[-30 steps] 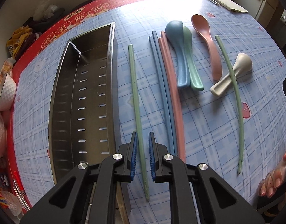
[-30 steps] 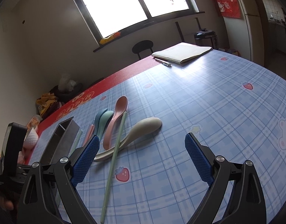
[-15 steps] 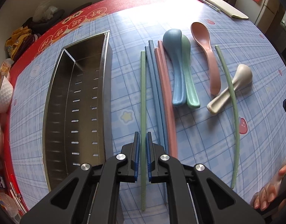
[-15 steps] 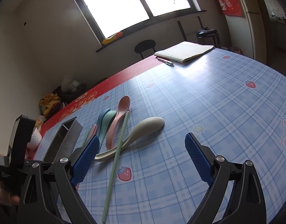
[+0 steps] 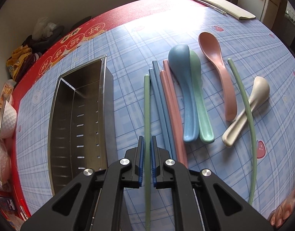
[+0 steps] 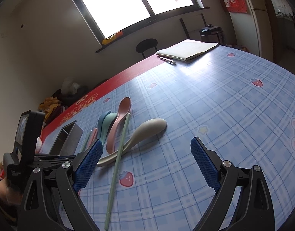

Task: Organize utensils
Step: 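Lower the left gripper onto the light green chopstick beside the steel basket and close, then lift the green chopstick upright with the left gripper while the right gripper grasps another green chopstick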

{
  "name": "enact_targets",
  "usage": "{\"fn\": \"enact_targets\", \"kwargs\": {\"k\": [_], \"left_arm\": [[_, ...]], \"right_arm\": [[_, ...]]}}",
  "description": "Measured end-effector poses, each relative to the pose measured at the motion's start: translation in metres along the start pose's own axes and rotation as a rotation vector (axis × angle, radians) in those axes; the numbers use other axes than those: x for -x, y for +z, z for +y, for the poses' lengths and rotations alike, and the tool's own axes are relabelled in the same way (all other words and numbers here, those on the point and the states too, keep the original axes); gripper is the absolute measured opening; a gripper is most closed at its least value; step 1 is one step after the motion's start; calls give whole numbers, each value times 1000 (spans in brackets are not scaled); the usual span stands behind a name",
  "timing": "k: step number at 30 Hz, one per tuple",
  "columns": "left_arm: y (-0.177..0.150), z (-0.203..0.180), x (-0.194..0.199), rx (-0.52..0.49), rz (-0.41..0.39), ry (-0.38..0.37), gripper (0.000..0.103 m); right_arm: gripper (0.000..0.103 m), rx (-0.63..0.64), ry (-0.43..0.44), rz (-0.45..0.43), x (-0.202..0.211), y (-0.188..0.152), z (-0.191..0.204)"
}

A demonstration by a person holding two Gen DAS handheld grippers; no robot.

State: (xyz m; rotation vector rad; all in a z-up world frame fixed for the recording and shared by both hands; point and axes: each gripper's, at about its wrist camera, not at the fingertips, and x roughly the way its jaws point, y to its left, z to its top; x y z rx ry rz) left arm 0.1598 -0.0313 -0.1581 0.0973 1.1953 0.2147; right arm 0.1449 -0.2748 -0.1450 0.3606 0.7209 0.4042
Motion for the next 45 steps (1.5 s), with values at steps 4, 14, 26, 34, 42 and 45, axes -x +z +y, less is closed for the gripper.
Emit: {"fn": "enact_targets", "kwargs": {"k": [4,14,26,34,42,45], "left_arm": [[-3,-1,1,-19,-25,2,7],[-17,5,12,-1,-57,-95,6],[-36,43,71,95,-199,-345,6],[-47,92,94,166,-308,-428,6],[-52,130,92,211,-365,-474,6],[-52,138,88,219,-384,-487,6]], "right_arm": [[90,-4,-7,3,0,-1,0],[90,12,-21,19,-4,-2,3],[90,62,-43,59,-11,-4,16],[77,106,-68,108,-20,-3,26],[54,159,-101,171,-32,-2,47],[40,186,-110,193,-39,-2,59]]}}
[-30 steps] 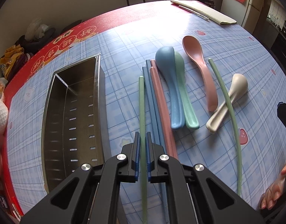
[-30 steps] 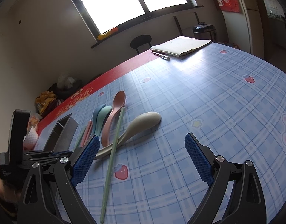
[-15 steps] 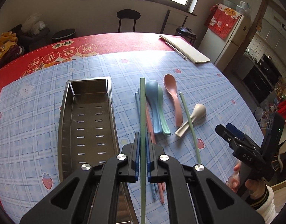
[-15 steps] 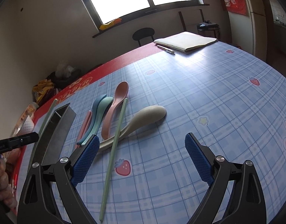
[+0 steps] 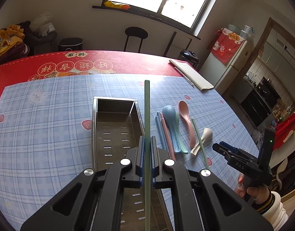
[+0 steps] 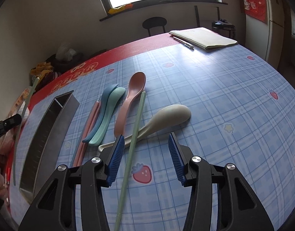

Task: Organize utensils
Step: 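Lift the green chopstick upright with the left gripper while the right gripper grasps another green chopstick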

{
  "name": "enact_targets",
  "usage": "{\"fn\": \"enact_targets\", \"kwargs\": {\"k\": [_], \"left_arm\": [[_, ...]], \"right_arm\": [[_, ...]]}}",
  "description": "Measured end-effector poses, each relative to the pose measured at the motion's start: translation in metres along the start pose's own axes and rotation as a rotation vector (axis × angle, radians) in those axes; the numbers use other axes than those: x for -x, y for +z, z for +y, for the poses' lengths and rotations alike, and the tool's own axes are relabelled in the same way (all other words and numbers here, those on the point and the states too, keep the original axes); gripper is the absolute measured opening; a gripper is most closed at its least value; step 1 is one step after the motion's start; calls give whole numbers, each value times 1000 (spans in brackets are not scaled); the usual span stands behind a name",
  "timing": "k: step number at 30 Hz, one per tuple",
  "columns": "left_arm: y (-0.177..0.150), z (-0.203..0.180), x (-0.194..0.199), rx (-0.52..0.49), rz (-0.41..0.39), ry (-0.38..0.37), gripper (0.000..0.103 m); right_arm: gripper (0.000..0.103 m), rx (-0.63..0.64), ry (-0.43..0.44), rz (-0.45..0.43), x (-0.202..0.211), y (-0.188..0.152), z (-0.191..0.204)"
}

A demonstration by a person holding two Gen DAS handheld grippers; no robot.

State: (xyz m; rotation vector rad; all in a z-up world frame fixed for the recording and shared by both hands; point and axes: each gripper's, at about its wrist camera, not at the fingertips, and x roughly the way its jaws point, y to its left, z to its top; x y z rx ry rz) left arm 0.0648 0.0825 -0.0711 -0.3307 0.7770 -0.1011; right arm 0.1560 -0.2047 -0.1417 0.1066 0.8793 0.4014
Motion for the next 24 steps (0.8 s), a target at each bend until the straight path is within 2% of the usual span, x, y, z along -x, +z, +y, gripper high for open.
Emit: {"fn": "enact_targets", "kwargs": {"k": [1,3,10,16,24], "left_arm": [[0,2,1,-1,-11,-3,6],[-1,7,1,1,-25,-10,6],[-8,24,-5,42,-26,-56,6],[-9,33,-10,56,-20,-68,6],[-16,34,-16,67,-6,-68,6]], "right_arm": [[34,11,-7,9,-3,0,4],[28,22,-8,29,-9,-1,11],[18,22,-45,80,-30,-5,23],[13,-1,-73,96,-33,-7,20],[13,-6,-79,92,-33,-9,20]]}}
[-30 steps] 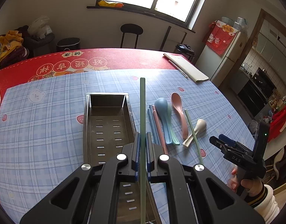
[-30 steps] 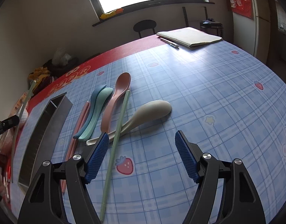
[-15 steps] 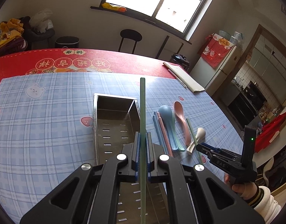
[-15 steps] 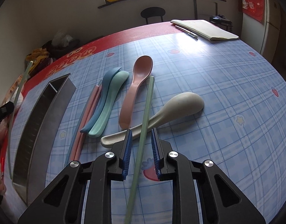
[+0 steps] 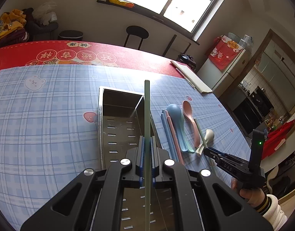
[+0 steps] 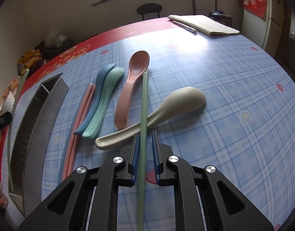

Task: Organize utensils
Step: 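Lift the green chopstick upright with the left gripper while the right gripper grasps another green chopstick, then lower the green chopstick into the steel basket and open the left gripper while the right gripper holds its chopstick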

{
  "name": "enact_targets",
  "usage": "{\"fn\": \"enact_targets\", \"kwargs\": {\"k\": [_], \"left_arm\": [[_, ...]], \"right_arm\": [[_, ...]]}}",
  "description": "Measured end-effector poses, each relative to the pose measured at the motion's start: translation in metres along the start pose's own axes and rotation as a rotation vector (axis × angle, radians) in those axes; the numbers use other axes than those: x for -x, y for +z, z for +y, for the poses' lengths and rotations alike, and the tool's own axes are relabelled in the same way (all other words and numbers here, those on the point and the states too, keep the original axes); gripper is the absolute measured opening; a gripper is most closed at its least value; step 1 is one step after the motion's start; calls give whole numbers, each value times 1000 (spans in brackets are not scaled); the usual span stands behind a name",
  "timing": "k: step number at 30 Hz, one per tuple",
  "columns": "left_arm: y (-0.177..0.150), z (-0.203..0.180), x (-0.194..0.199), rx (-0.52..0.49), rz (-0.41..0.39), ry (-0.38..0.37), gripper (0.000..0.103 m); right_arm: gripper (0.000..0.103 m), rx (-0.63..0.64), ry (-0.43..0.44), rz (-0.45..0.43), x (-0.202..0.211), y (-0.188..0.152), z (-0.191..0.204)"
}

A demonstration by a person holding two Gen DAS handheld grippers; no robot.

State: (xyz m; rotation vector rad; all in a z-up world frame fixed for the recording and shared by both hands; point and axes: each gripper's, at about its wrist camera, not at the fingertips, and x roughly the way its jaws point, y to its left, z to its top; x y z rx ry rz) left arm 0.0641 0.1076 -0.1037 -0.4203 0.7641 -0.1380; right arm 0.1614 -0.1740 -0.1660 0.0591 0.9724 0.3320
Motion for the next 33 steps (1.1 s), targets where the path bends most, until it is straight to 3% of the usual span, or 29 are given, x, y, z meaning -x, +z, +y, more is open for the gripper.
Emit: {"fn": "enact_targets", "kwargs": {"k": [14,21,29,33], "left_arm": [[-1,7,-1,20,7,-2,6],[-4,15,-7,69,27,-12,6],[-7,16,-11,69,39,27,6],[-9,15,-21,79,87,-4,6]], "right_arm": [[6,3,-12,-27,3,-4,1],[6,-4,25,-133,23,-8,-2],[6,1,29,-125,20,-5,0],[6,-5,28,-115,18,-5,-1]]}}
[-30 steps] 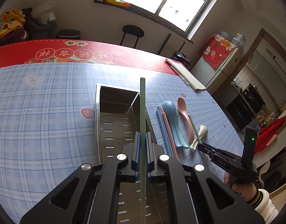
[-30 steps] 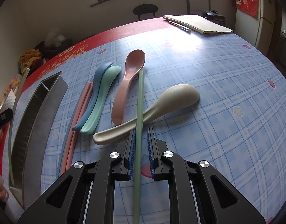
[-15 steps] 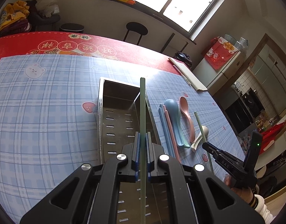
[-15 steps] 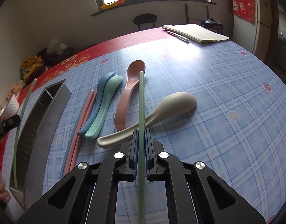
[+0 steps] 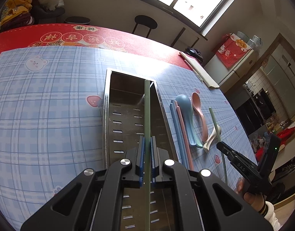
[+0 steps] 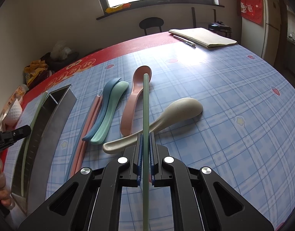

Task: Organize utensils
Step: 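Lower the green chopstick into the steel basket and open the left gripper while the right gripper holds its chopstick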

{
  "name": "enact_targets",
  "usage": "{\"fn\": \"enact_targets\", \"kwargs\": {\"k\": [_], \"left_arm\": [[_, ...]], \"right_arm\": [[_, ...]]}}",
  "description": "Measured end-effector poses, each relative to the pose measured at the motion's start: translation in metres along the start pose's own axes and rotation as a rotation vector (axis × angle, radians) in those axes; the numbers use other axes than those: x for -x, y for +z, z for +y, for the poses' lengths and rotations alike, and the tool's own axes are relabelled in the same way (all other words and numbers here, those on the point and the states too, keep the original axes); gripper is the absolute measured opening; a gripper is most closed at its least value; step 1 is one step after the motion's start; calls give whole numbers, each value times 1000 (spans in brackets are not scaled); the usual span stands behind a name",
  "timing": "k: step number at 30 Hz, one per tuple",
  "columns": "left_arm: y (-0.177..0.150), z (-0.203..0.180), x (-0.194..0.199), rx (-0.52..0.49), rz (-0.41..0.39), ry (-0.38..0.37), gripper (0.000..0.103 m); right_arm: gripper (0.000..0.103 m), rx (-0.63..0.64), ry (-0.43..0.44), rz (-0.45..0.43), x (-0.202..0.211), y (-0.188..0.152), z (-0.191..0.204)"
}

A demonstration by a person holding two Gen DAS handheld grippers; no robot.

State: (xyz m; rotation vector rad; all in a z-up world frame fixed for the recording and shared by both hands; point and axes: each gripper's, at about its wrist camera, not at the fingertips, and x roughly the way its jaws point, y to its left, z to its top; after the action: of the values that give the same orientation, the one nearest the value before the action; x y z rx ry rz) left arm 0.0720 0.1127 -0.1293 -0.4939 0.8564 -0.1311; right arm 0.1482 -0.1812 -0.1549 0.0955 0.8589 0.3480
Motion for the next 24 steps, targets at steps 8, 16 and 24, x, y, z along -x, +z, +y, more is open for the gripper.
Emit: {"fn": "enact_targets", "kwargs": {"k": [8,16,24], "left_arm": [[-4,-4,-11,-5,50,-4,6],[-6,-9,-17,-34,72,2,6],[-6,-16,-19,-64,71,8,6]], "right_arm": [[6,-7,7,3,0,0,-3],[6,-5,11,6,0,-1,-2],[6,-8,10,4,1,-2,-2]]}}
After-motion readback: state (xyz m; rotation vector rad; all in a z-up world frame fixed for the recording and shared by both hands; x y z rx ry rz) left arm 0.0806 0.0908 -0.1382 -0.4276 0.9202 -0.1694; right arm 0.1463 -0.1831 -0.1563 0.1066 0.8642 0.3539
